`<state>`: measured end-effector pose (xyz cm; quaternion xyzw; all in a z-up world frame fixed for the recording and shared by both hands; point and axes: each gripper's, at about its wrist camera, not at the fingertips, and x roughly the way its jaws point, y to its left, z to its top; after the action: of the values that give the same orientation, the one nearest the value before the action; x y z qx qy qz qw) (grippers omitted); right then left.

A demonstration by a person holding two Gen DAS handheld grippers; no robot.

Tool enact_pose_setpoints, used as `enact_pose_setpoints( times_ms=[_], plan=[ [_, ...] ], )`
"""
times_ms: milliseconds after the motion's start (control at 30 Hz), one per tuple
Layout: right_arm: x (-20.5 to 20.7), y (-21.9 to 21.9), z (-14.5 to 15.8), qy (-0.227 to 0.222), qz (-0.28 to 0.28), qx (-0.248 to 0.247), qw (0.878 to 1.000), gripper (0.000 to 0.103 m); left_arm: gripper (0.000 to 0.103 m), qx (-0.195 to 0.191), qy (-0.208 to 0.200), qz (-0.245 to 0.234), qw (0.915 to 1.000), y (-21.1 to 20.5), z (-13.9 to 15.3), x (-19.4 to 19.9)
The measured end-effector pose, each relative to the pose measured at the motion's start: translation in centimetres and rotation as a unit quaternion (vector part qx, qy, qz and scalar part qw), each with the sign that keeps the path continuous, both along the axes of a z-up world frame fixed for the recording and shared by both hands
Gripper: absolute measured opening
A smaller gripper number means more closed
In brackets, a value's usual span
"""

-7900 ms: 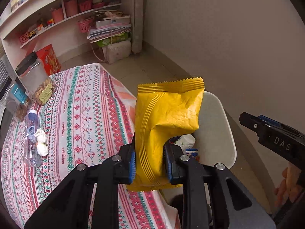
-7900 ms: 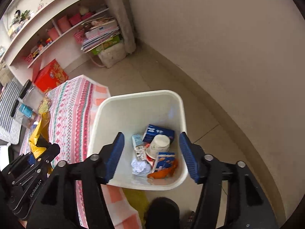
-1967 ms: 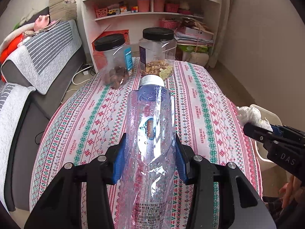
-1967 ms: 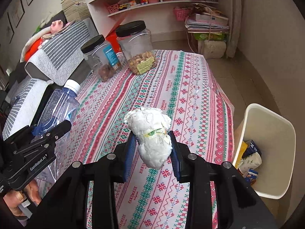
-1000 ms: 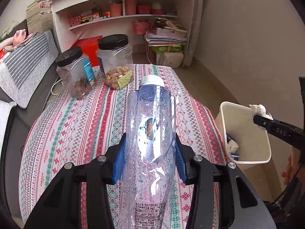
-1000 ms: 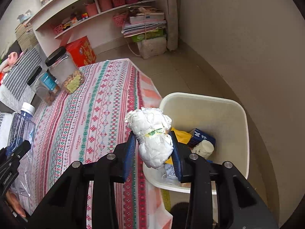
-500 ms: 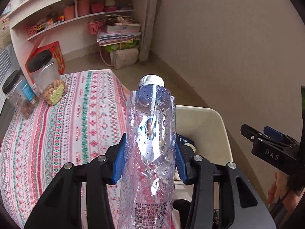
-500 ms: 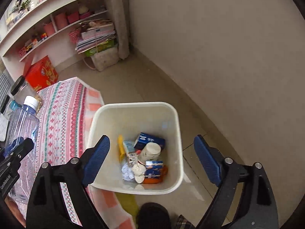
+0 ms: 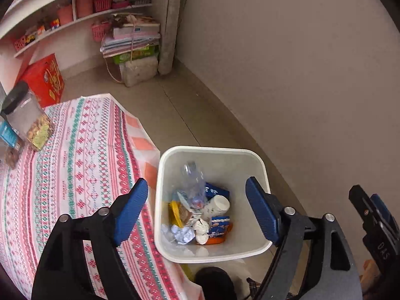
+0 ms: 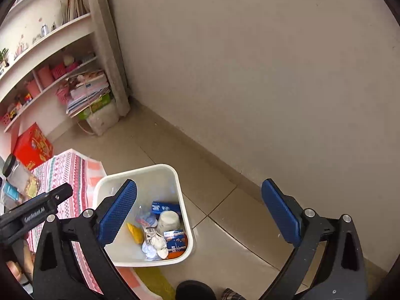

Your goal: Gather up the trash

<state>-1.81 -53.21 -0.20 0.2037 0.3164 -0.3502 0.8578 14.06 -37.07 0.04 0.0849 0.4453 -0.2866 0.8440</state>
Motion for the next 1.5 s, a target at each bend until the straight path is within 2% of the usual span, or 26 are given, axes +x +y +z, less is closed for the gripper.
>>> enact_pose_setpoints(
  times_ms=[133,167,200,267,333,367,433,500,567,633,733,800,900,1000,1167,1333,1500],
  plan=[
    [-1.2,1.3,1.6,-0.070,0.000,-0.005,0.998,0.096,0.083,0.009,-0.073,0.017,0.9972,2.2,2.3,-1.8],
    [-1.6,1.8,2.1,-0.087,-0.002,-0.012,0.996,0.096,0.083,-0.001,-0.098,0.025,0.9948,3.3,3.4,-2.5],
    [-2.0,2.4,2.6,-0.103,-0.003,-0.021,0.994,0.096,0.088,-0.014,-0.124,0.033,0.9917,4.6,4.6,-3.4],
    [-2.6,3.4,3.4,-0.134,-0.003,-0.033,0.990,0.096,0.097,-0.053,-0.180,0.052,0.9808,7.7,7.0,-5.3],
    [-3.2,4.7,3.9,-0.168,0.001,-0.036,0.985,0.096,0.097,-0.084,-0.223,0.059,0.9695,10.3,8.5,-6.7],
    [-3.5,5.2,3.9,-0.187,0.004,-0.034,0.982,0.096,0.097,-0.088,-0.240,0.064,0.9647,11.6,8.8,-7.1],
    [-3.7,5.9,3.9,-0.225,0.018,-0.015,0.974,0.096,0.097,-0.055,-0.226,0.073,0.9699,13.0,8.7,-6.5],
    [-2.9,6.4,4.0,-0.226,0.033,0.013,0.973,0.096,0.097,-0.017,-0.172,0.093,0.9806,14.7,7.6,-5.0],
    [-2.3,7.7,4.0,-0.233,0.058,0.021,0.970,0.096,0.097,-0.002,-0.143,0.112,0.9833,16.8,6.6,-4.3],
    [-1.1,9.6,4.1,-0.226,0.079,0.004,0.971,0.096,0.097,0.004,-0.150,0.133,0.9798,19.0,5.9,-4.1],
    [1.4,12.8,4.0,-0.174,0.138,-0.015,0.975,0.096,0.097,0.025,-0.156,0.156,0.9751,21.5,5.0,-3.9],
    [2.7,14.2,3.2,-0.141,0.166,0.007,0.976,0.096,0.097,0.025,-0.152,0.171,0.9730,23.5,4.3,-3.9],
    [4.6,16.0,2.0,-0.104,0.172,0.044,0.979,0.096,0.097,0.032,-0.142,0.186,0.9716,26.2,3.2,-3.5],
    [5.2,18.4,1.3,-0.079,0.176,0.040,0.980,0.096,0.097,0.051,-0.153,0.208,0.9646,28.1,2.3,-3.3],
    [7.8,21.2,-1.0,-0.028,0.202,0.064,0.977,0.096,0.097,0.057,-0.138,0.232,0.9613,30.8,0.6,-2.3],
    [9.5,23.6,-2.5,-0.023,0.231,0.078,0.970,0.096,0.097,0.078,-0.167,0.246,0.9516,32.1,1.0,-2.3],
    [10.6,25.7,-3.0,-0.023,0.250,0.074,0.965,0.096,0.097,0.084,-0.145,0.265,0.9496,33.4,0.6,-1.4]
  ],
)
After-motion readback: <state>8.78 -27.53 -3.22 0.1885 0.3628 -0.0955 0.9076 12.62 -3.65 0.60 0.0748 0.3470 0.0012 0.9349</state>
